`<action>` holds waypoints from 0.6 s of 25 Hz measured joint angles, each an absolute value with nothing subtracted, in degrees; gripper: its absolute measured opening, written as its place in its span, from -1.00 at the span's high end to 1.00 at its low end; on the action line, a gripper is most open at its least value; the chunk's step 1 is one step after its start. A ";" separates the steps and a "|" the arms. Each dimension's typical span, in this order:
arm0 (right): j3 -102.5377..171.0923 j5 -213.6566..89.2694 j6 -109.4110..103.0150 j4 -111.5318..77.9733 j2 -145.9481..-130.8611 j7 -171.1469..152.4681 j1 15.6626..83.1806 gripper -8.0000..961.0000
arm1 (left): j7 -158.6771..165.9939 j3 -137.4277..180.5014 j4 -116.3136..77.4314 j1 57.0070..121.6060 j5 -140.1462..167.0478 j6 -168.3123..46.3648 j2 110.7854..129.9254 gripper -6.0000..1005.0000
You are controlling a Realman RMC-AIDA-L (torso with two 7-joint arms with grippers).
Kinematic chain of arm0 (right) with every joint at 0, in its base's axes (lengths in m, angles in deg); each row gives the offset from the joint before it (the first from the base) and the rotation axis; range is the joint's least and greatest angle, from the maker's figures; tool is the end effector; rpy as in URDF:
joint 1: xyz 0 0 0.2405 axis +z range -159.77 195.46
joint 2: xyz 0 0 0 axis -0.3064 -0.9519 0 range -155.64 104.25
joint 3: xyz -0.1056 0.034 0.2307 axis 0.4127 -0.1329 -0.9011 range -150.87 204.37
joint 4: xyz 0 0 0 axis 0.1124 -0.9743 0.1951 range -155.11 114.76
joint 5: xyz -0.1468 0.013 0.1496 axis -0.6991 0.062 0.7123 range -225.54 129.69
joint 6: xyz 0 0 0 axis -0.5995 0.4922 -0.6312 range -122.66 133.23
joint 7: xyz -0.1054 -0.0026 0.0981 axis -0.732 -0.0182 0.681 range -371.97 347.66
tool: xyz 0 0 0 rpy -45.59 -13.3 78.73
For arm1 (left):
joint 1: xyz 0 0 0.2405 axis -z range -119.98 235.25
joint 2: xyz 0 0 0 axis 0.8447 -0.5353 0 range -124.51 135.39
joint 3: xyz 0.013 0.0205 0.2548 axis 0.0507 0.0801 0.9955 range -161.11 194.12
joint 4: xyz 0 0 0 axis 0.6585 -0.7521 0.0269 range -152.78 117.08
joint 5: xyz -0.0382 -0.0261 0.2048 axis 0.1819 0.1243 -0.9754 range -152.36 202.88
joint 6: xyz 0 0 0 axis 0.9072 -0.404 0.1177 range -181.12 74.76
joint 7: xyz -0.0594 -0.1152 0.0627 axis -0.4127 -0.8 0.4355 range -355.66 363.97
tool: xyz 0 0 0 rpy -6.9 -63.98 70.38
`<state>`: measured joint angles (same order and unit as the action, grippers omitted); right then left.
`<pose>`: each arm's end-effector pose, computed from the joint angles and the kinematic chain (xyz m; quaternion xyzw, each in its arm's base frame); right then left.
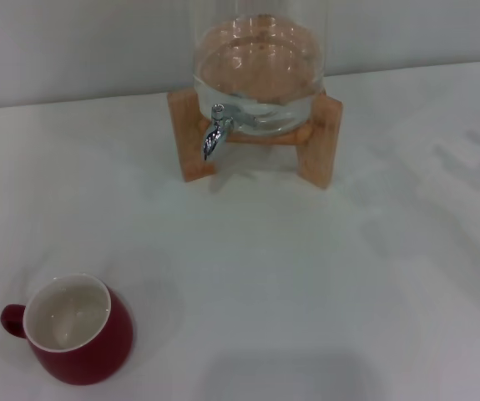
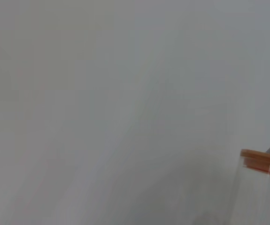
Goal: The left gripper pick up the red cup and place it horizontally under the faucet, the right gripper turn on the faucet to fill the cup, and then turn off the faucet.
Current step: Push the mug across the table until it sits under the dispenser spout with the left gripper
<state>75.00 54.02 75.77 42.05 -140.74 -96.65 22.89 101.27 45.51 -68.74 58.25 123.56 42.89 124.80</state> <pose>0.3195 0.2978 0.1476 -0.7658 0.3240 0.3596 0.4234 -0.3507 0.2072 0.1278 -0.7566 -0.2977 -0.4197 0.4035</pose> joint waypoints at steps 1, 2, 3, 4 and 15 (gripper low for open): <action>75.00 54.02 75.76 42.05 -140.74 -96.64 22.90 -0.63 | 101.27 45.51 -68.74 58.25 123.57 42.88 124.80 -0.66; 75.00 54.02 75.75 42.05 -140.74 -96.63 22.91 -0.63 | 101.27 45.51 -68.74 58.25 123.57 42.89 124.80 -0.66; 75.00 54.02 75.74 42.05 -140.74 -96.63 22.92 -0.63 | 101.27 45.51 -68.74 58.25 123.57 42.89 124.80 -0.66; 75.00 54.02 75.73 42.06 -140.74 -96.62 22.92 -0.63 | 101.27 45.51 -68.74 58.26 123.57 42.89 124.80 -0.66; 75.00 54.02 75.68 42.06 -140.74 -96.61 22.94 -0.63 | 101.27 45.51 -68.74 58.34 123.61 42.89 124.72 -0.65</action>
